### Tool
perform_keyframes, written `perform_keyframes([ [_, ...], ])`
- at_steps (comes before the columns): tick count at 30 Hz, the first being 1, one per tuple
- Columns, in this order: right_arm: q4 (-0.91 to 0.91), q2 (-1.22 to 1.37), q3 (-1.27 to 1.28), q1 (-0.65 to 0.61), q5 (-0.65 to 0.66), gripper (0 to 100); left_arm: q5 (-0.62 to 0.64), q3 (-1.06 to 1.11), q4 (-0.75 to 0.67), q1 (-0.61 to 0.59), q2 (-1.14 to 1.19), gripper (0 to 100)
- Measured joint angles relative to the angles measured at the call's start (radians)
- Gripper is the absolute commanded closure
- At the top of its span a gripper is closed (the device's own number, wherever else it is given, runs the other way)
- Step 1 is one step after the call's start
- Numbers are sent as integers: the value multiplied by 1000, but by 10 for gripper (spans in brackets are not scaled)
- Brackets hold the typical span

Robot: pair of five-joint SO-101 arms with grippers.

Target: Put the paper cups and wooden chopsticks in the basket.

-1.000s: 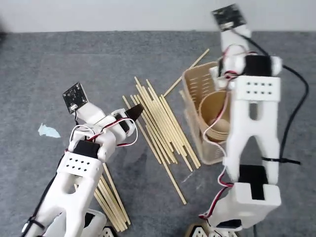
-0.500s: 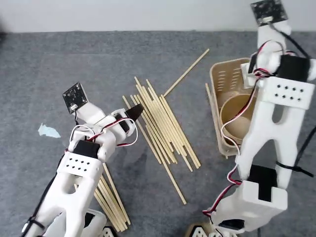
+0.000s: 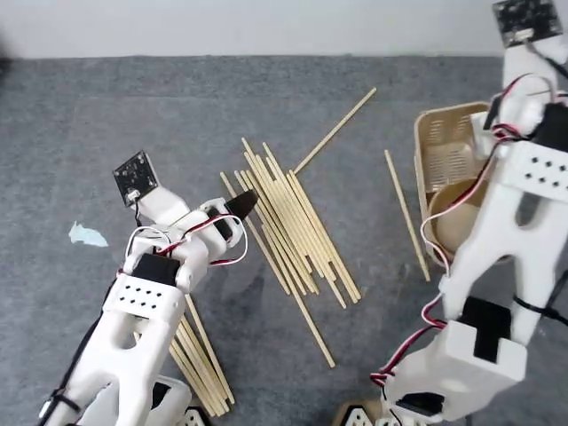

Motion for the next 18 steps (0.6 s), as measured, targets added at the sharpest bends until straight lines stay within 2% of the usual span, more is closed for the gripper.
perform_keyframes([
  [6,-28,72,-31,-5,49,991,0,0,0,0,0,698],
  [13,-153,187,-49,-32,92,985,0,0,0,0,0,698],
  [15,-178,209,-55,-55,117,925,0,0,0,0,0,698],
  [18,-186,222,-57,-71,129,763,0,0,0,0,0,698],
])
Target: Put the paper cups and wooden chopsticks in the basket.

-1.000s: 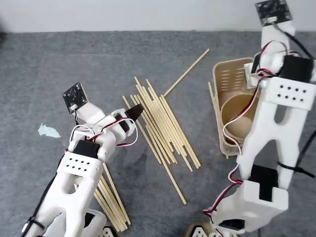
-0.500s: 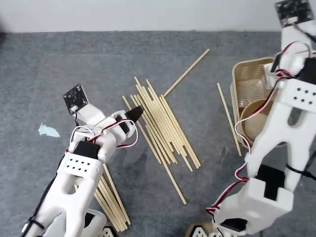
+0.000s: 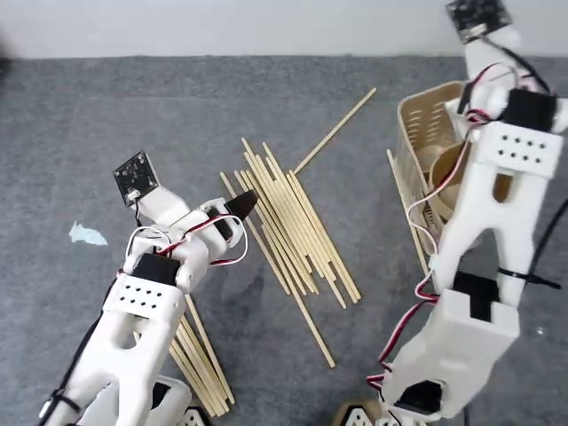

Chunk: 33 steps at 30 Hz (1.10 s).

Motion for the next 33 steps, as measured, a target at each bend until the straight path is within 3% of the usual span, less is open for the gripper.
perform_keyframes([
  [2,-3,5,2,6,-2,717,0,0,0,0,0,698],
  [18,-3,15,-272,5,-15,706,2,0,0,0,0,698],
  [28,350,8,-532,5,-135,704,-5,0,0,0,0,698],
  [33,382,-38,-520,40,-241,703,-5,0,0,0,0,698],
])
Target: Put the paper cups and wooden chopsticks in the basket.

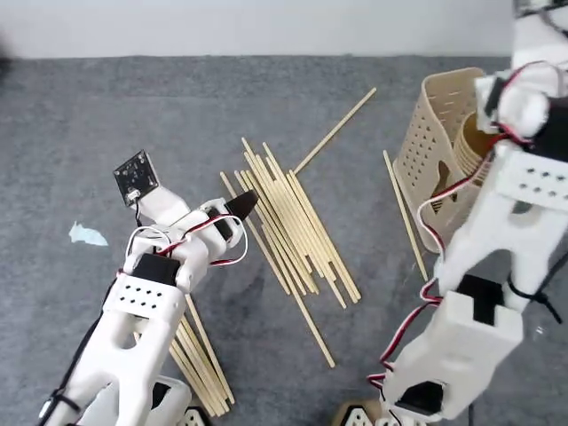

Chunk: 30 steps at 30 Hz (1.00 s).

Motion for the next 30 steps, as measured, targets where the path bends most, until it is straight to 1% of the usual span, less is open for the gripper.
perform_keyframes([
  [6,0,-123,255,9,-31,703,0,0,0,0,0,698],
  [13,0,-364,560,11,-104,701,0,0,0,0,0,698],
  [15,2,-425,644,11,-124,660,0,0,0,0,0,698],
  [19,2,-516,807,9,-193,463,0,0,0,0,0,698],
  [21,2,-557,885,11,-222,393,0,0,0,0,0,698],
  [23,2,-592,964,11,-242,371,0,0,0,0,0,698],
  [27,-6,-634,1097,9,-252,372,0,0,0,0,0,698],
  [30,-75,-637,1194,11,-252,372,0,0,0,0,0,698],
])
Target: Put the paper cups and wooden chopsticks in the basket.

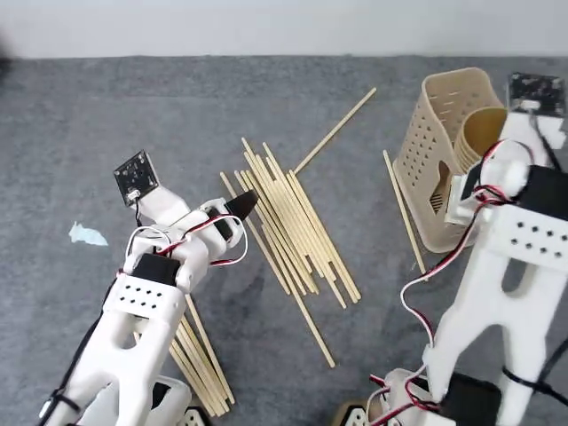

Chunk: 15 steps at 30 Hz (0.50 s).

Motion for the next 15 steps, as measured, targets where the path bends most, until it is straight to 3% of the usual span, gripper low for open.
perform_keyframes([
  [15,-825,0,634,11,0,373,0,0,0,0,0,698],
])
